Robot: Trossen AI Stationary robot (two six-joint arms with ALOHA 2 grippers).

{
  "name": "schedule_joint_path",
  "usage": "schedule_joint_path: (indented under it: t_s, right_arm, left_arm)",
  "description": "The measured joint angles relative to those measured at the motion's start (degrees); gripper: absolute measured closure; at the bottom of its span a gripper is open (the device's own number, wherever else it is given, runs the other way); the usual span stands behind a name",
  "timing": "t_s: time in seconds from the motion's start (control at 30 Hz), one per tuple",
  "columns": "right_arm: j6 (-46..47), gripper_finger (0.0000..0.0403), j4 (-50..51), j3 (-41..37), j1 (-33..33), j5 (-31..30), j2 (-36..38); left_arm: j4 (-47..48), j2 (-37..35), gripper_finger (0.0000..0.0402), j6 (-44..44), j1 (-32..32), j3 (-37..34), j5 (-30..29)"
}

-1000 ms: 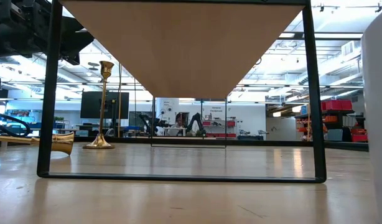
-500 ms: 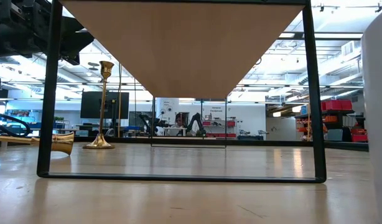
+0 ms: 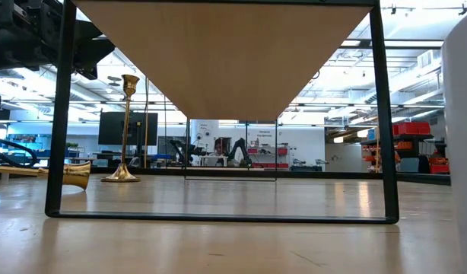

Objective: Pick & Place candle stick holders
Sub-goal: Put the right black candle holder on the shelf aligned with the black candle holder

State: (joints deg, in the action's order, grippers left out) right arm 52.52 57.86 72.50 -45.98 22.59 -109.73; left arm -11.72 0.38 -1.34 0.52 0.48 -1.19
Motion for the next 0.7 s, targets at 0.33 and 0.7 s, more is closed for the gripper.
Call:
schedule_joint_path:
  t_s: [0.33, 0.7]
  right_arm:
    - [0.1, 0.0268, -8.1, -3.6, 0.0, -0.6, 0.0]
    - [-1.3, 0.0268, -11.0, -3.8, 0.0, -4.1, 0.0]
  left_arm:
    - [0.0, 0.0, 0.0204, 0.0, 0.0, 0.0, 0.0]
    - [0.0, 0.0, 0.0204, 0.0, 0.0, 0.0, 0.0]
